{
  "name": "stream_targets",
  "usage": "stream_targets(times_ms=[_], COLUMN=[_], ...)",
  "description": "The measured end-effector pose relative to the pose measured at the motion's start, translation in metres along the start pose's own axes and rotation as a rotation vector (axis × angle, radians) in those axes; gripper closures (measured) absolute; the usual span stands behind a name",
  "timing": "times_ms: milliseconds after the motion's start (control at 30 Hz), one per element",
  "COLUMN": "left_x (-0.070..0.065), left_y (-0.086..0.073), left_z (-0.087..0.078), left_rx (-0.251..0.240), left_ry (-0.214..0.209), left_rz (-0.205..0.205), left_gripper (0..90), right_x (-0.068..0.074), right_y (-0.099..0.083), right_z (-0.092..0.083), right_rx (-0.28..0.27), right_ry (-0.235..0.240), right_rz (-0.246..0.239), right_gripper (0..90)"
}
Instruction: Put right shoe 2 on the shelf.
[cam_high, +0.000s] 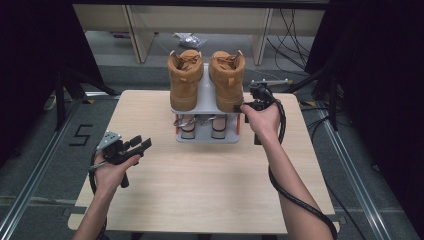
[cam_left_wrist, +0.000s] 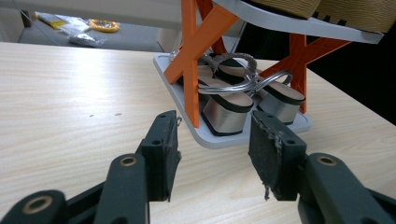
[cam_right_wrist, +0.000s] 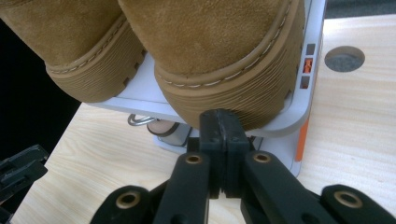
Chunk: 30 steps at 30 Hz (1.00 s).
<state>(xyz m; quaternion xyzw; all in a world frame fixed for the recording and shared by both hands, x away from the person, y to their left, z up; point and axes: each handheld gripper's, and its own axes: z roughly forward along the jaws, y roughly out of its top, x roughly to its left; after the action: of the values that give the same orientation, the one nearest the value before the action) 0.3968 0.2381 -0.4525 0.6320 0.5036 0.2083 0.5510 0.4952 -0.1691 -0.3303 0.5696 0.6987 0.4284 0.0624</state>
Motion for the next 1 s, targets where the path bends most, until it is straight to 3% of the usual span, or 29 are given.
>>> stream_targets(times_ms=[33,67,100,133,300,333,533,600,700,733,767,833,933,967,1000], left_x=[0.000,0.000,0.000,0.000,0.000,0.000,-0.001,0.000,0.000,-0.001,-0.001,-0.001,-0.001,-0.002,-0.002], left_y=[0.000,0.000,0.000,0.000,-0.001,-0.001,-0.001,-0.002,-0.003,-0.003,-0.004,-0.004,-0.005,-0.005,-0.005], left_z=[0.000,0.000,0.000,0.000,0.001,0.001,0.001,0.002,0.002,0.003,0.003,0.003,0.004,0.004,0.004], left_rx=[0.001,0.001,0.001,0.000,0.001,0.001,0.001,0.003,0.007,0.009,0.012,0.014,0.011,0.013,0.013], left_ry=[0.000,-0.001,-0.001,0.000,0.007,0.009,0.019,0.029,0.031,0.031,0.032,0.030,0.025,0.028,0.026], left_rz=[-0.001,-0.004,-0.003,-0.003,-0.004,-0.002,0.017,0.026,0.025,0.025,0.029,0.032,0.026,0.024,0.023], left_gripper=[51.5,51.4,51.1,50.6,49.4,49.0,46.9,46.4,46.4,46.4,46.4,46.4,46.4,46.4,46.4], right_x=[0.001,0.005,0.002,0.002,0.002,0.000,-0.010,-0.021,-0.025,-0.026,-0.031,-0.037,-0.042,-0.040,-0.047], right_y=[0.000,-0.002,-0.002,-0.004,-0.009,-0.010,-0.017,-0.022,-0.026,-0.028,-0.030,-0.038,-0.042,-0.045,-0.048], right_z=[0.000,-0.002,-0.002,-0.003,-0.010,-0.011,-0.020,-0.025,-0.028,-0.030,-0.031,-0.036,-0.038,-0.040,-0.041], right_rx=[0.000,0.013,0.012,-0.023,-0.022,-0.030,-0.035,-0.048,-0.047,-0.043,-0.055,-0.043,-0.049,-0.037,-0.055], right_ry=[0.001,0.004,-0.026,-0.026,-0.068,-0.078,-0.105,-0.117,-0.124,-0.126,-0.128,-0.137,-0.146,-0.151,-0.154], right_rz=[0.004,0.049,-0.008,-0.021,-0.019,-0.044,-0.031,-0.073,-0.062,-0.037,-0.081,-0.061,-0.073,-0.020,-0.078], right_gripper=[88.5,86.6,84.6,81.8,73.9,72.4,66.5,64.5,62.9,62.4,61.8,60.8,60.3,59.9,59.6])
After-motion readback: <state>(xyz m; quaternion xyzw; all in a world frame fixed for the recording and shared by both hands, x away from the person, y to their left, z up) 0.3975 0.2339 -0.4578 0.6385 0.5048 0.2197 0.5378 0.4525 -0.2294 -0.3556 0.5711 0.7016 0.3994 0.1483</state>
